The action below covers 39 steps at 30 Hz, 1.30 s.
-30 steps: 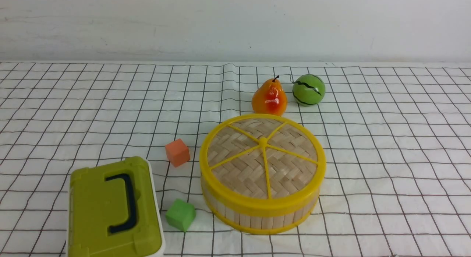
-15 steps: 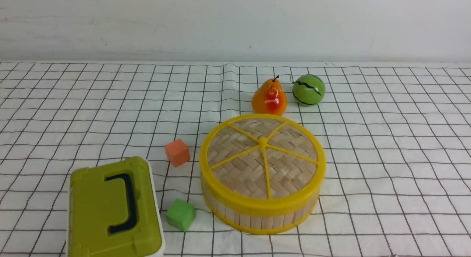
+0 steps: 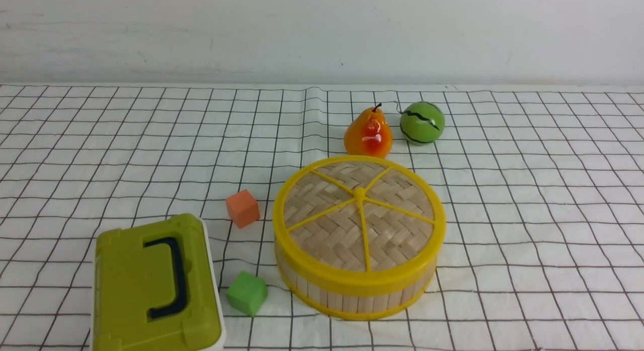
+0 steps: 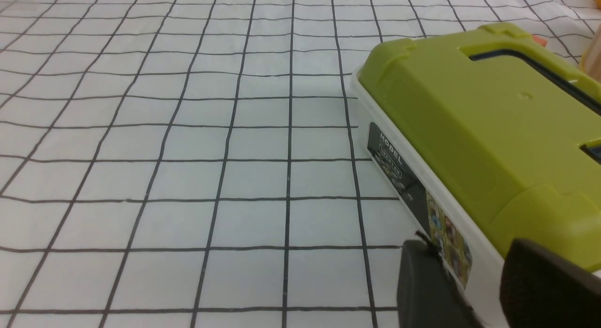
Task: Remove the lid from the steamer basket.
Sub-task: Use the right arm to lift the lid of the steamer
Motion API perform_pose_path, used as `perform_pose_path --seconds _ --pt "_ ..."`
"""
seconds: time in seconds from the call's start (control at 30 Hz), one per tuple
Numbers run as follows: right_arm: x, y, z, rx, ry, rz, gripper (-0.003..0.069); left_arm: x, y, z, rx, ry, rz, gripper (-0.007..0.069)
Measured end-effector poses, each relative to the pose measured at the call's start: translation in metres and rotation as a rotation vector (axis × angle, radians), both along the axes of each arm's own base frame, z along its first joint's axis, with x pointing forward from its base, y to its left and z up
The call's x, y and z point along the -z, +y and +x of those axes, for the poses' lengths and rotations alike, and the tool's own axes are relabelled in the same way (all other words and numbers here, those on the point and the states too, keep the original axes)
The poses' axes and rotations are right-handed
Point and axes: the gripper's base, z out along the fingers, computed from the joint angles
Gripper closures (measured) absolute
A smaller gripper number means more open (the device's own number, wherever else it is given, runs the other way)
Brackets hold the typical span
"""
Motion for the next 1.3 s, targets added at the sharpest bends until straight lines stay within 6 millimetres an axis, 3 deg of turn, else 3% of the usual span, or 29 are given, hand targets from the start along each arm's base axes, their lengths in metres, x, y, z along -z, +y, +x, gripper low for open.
perform_pose_path --seconds 0.13,0.23,0.33,0.4,0.47,0.5,0.53,0.63,0.73,0.77,0.8,0.83,0.97,1.17,1.3 --pt "-0.003 0.0 0.0 -0.021 -0.035 -0.12 0.0441 0.0 0.0 0.0 0.0 0.0 0.0 0.0385" --pt "-0.022 0.001 -0.003 -0.058 -0.103 -0.251 0.0448 0.0 0.0 0.0 0.0 0.0 0.0 0.0385" --pt "-0.058 0.004 -0.004 -0.122 -0.152 -0.453 0.0514 0.0 0.0 0.0 0.0 0.0 0.0 0.0385" --pt "-0.092 0.005 0.002 -0.209 -0.12 -0.643 0.0612 0.0 0.0 0.0 0.0 0.0 0.0 0.0385" --pt "-0.121 0.005 0.012 -0.302 -0.057 -0.787 0.0669 0.0 0.0 0.0 0.0 0.0 0.0 0.0385" --pt "-0.119 0.005 0.017 -0.325 -0.024 -0.786 0.0671 0.0 0.0 0.0 0.0 0.0 0.0 0.0385" --pt "-0.14 0.005 0.026 -0.403 0.026 -0.881 0.068 0.0 0.0 0.0 0.0 0.0 0.0 0.0385" --pt "-0.174 0.005 0.052 -0.558 0.126 -0.974 0.068 0.0 0.0 0.0 0.0 0.0 0.0 0.0385" --pt "-0.192 0.014 0.08 -0.72 0.18 -1.011 0.0679 0.0 0.0 0.0 0.0 0.0 0.0 0.0385" --pt "-0.192 0.014 0.08 -0.72 0.18 -1.011 0.0679 0.0 0.0 0.0 0.0 0.0 0.0 0.0385" --pt "-0.196 0.024 0.098 -0.822 0.211 -1.048 0.0676 0.0 0.0 0.0 0.0 0.0 0.0 0.0385" --pt "-0.197 0.024 0.097 -0.819 0.21 -1.055 0.0675 0.0 0.0 0.0 0.0 0.0 0.0 0.0385" --pt "-0.2 0.05 0.13 -0.996 0.28 -1.159 0.067 0.0 0.0 0.0 0.0 0.0 0.0 0.0385" --pt "-0.204 0.087 0.172 -1.067 0.31 -1.205 0.0665 0.0 0.0 0.0 0.0 0.0 0.0 0.0385" --pt "-0.195 0.118 0.215 -1.108 0.336 -1.195 0.0653 0.0 0.0 0.0 0.0 0.0 0.0 0.0385"
